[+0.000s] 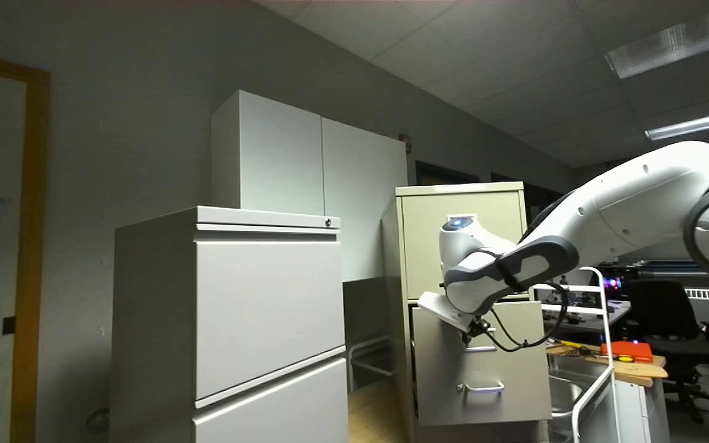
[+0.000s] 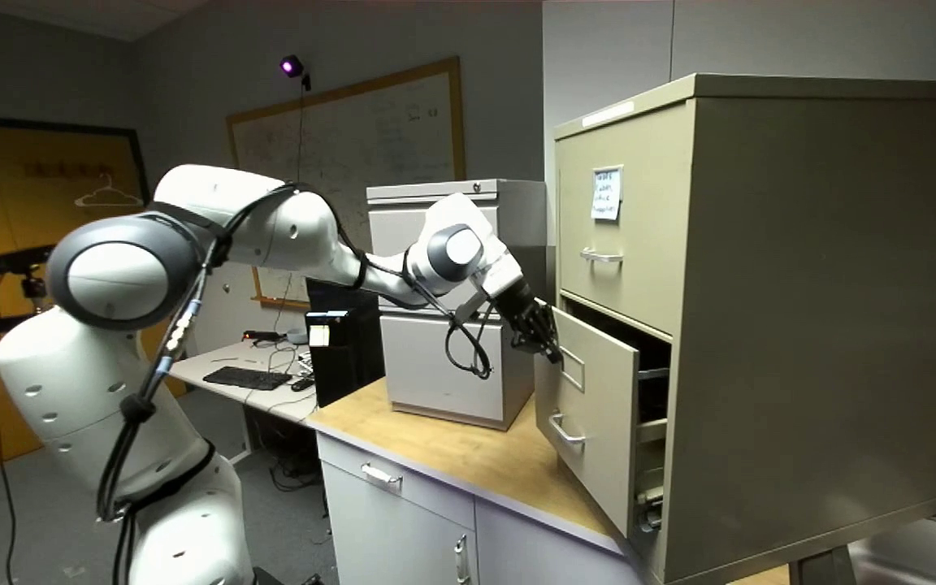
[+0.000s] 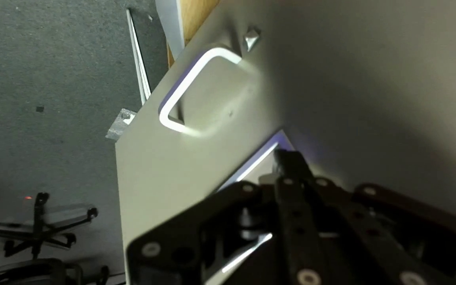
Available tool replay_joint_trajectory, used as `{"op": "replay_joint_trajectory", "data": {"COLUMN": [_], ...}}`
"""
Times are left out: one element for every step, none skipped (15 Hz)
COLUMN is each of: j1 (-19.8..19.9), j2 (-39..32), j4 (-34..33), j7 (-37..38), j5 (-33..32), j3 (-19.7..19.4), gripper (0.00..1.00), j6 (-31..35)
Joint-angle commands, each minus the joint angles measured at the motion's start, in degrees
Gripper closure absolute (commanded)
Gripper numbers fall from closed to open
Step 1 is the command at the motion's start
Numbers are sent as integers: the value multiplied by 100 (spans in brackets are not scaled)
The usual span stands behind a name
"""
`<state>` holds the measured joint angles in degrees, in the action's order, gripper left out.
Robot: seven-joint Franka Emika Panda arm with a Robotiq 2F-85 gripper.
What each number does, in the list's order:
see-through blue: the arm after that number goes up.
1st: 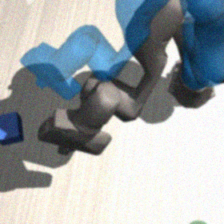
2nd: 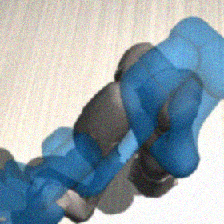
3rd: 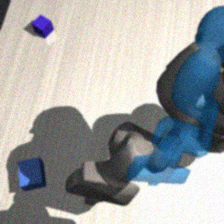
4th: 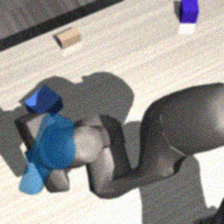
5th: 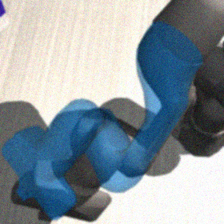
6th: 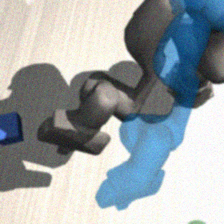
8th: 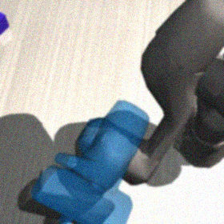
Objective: Close the bottom drawer
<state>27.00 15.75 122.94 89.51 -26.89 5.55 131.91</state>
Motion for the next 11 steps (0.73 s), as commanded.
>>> {"op": "replay_joint_trajectory", "data": {"j1": [-184,-310,-451,-589,-726,-847,-967,-1064,-1157,-1231,-1294], "j2": [-1183,-1379,-1571,-1740,-1891,-2036,-2145,-2206,-2250,-2321,-2359], "j4": [-1341,-1551,-1770,-1979,-2179,-2371,-2529,-2648,-2760,-2876,-2990], "j7": [1164,1364,1493,1571,1593,1580,1475,1407,1347,1290,1256], "j5": [-895,-1046,-1137,-1186,-1183,-1164,-1101,-1094,-1077,-1086,-1116], "j3": [-179,-285,-412,-541,-673,-792,-889,-970,-1032,-1096,-1148], "gripper": [100,100,100,100,100,100,100,100,100,100,100], "j6": [-73,-177,-290,-390,-482,-617,-801,-1012,-1186,-1371,-1614]}}
